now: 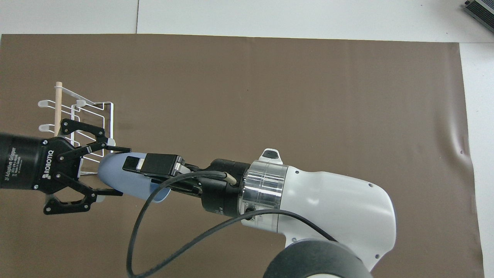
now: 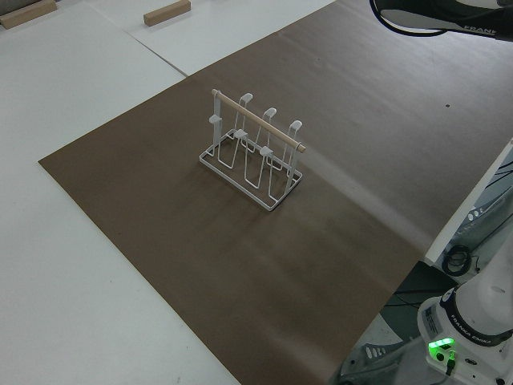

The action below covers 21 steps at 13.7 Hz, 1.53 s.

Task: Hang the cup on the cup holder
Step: 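Close the left gripper on the cup held by the right gripper, then release the cup from the right gripper and withdraw it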

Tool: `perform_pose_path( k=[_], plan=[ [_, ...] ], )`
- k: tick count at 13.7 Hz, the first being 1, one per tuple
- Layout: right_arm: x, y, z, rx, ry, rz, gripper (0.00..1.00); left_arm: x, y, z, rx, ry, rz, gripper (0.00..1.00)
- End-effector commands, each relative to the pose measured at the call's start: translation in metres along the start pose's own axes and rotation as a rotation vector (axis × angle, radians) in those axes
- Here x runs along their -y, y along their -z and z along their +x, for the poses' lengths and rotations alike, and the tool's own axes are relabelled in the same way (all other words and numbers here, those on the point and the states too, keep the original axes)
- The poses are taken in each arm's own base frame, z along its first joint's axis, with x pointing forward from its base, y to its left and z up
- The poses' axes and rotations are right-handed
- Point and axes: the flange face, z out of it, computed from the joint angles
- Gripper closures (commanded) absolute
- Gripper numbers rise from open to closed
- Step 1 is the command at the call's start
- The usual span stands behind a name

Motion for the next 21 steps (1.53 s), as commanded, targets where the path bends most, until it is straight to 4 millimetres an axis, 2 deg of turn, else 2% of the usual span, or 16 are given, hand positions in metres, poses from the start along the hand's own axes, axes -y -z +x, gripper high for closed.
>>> perform_pose_path(
  k=[1, 5, 8, 9, 12, 14, 17, 19, 21],
  plan=[
    [0.003, 0.005, -0.002, -0.030, -0.022, 0.009, 0.00, 0.009, 0.000, 0.000, -0.019, -0.024, -0.013, 1.00],
    [0.003, 0.005, -0.001, -0.032, -0.017, 0.007, 0.00, 0.010, 0.002, 0.009, -0.099, -0.082, 0.026, 1.00],
    [0.003, 0.005, 0.001, -0.040, 0.062, -0.047, 0.00, 0.005, 0.014, 0.011, -0.170, -0.130, 0.038, 1.00],
    [0.004, 0.006, 0.004, -0.049, 0.125, -0.086, 0.00, -0.002, 0.017, 0.013, -0.214, -0.160, 0.057, 1.00],
    [0.004, 0.010, 0.014, -0.058, 0.461, -0.265, 0.00, -0.014, 0.031, 0.014, -0.346, -0.249, 0.101, 1.00],
    [0.005, 0.015, 0.021, -0.069, 0.590, -0.336, 0.00, -0.018, 0.040, 0.018, -0.413, -0.320, 0.135, 1.00],
    [0.004, 0.029, 0.041, -0.069, 0.819, -0.444, 0.00, -0.025, 0.055, 0.019, -0.536, -0.417, 0.232, 1.00],
    [-0.002, 0.044, 0.060, -0.035, 0.958, -0.576, 0.00, -0.032, 0.065, 0.013, -0.614, -0.485, 0.303, 1.00],
    [-0.006, 0.058, 0.078, 0.020, 1.077, -0.688, 0.00, -0.037, 0.070, 0.016, -0.671, -0.547, 0.318, 1.00]
  ],
)
